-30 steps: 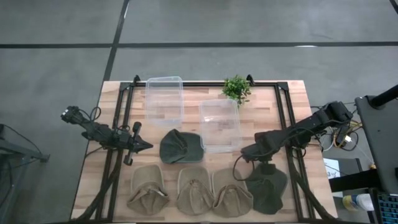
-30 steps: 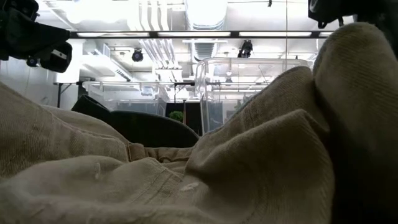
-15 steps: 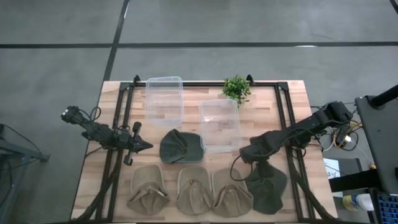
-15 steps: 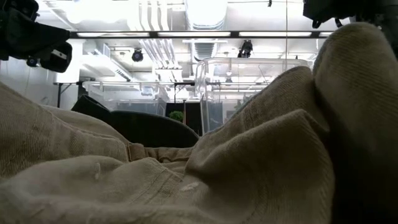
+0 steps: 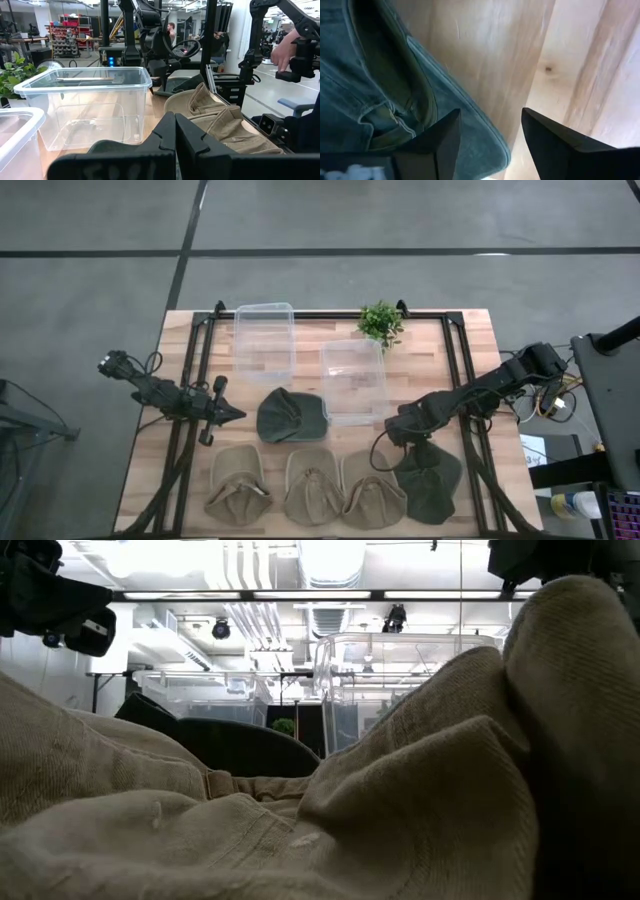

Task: Pick & Place hat
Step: Put the bottom dark gray cap into the right transparent bin

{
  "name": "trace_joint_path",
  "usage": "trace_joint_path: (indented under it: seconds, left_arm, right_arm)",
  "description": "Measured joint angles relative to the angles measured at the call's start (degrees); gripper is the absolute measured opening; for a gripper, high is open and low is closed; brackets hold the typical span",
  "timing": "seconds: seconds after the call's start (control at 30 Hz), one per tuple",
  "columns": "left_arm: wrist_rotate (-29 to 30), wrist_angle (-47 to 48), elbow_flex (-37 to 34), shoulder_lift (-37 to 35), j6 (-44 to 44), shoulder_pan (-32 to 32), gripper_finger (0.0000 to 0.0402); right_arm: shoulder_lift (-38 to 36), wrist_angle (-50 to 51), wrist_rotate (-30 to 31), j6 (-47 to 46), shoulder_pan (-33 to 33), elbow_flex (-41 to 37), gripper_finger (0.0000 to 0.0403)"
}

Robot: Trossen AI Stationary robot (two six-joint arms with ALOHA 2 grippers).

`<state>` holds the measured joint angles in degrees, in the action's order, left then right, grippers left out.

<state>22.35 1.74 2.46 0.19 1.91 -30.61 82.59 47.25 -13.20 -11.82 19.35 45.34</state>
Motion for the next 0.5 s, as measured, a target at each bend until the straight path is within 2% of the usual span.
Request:
trace_joint_path:
  seconds: [0.37,0.5]
  left_arm:
    - [0.02,0.0,0.0,0.01,0.0,0.0,0.0]
    - [0.0,0.0,0.0,-0.01,0.0,0.0,0.0]
  right_arm:
    - [0.0,-2.83,-5.18,-1.88,0.04,-1.28,0.0177]
    - [0.0,-4.22,-5.29,-2.79,0.2,-2.07,0.0163]
